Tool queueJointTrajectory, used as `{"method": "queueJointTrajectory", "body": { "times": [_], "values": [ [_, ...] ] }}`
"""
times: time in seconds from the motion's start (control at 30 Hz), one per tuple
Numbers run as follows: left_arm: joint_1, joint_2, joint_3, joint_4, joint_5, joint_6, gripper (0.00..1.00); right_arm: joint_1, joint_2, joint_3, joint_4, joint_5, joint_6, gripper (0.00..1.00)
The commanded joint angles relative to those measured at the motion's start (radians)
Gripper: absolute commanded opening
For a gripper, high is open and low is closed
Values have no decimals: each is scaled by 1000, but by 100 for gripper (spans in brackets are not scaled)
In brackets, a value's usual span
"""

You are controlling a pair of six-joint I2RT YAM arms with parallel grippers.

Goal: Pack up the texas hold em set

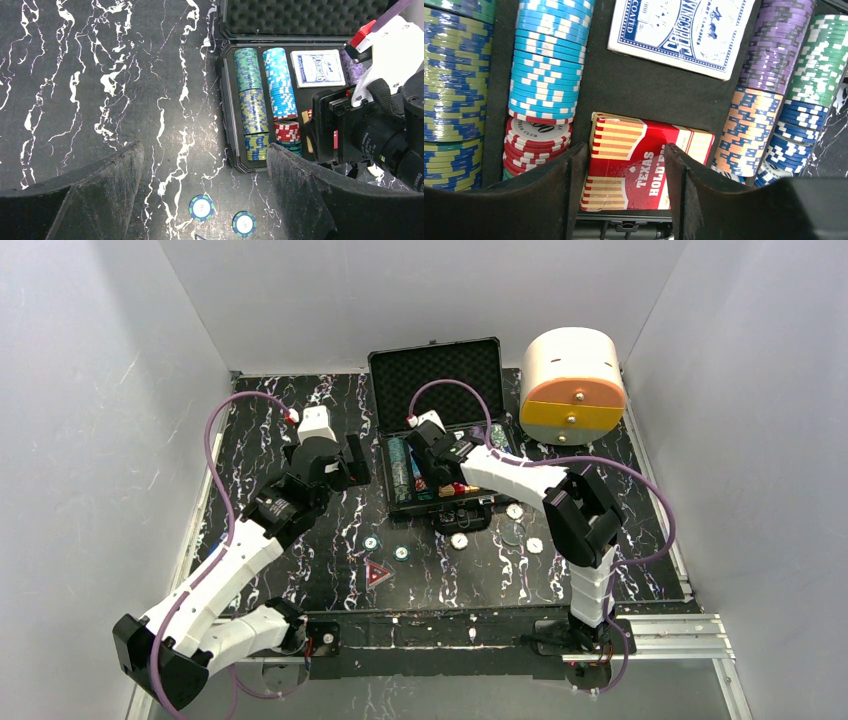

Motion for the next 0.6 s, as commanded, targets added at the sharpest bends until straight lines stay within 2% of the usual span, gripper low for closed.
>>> {"method": "queueJointTrajectory", "body": {
  "times": [0.0,0.13,0.27,0.33,0.57],
  "values": [
    [4,-8,-10,-1,-15,-6,90,-17,16,27,-106,61,-7,68],
    [4,-6,-6,-1,-12,-6,90,-18,-53,70,-63,-9,41,79],
    [4,-14,-10,-2,-13,-6,90,-19,-130,40,-3,-88,80,81],
    [4,-18,-15,-2,-14,-6,90,-20,-144,23,-4,-112,92,78],
    [4,-17,-24,-3,-4,-11,90,-25,-110,-33,-63,-89,127,57]
  ]
}}
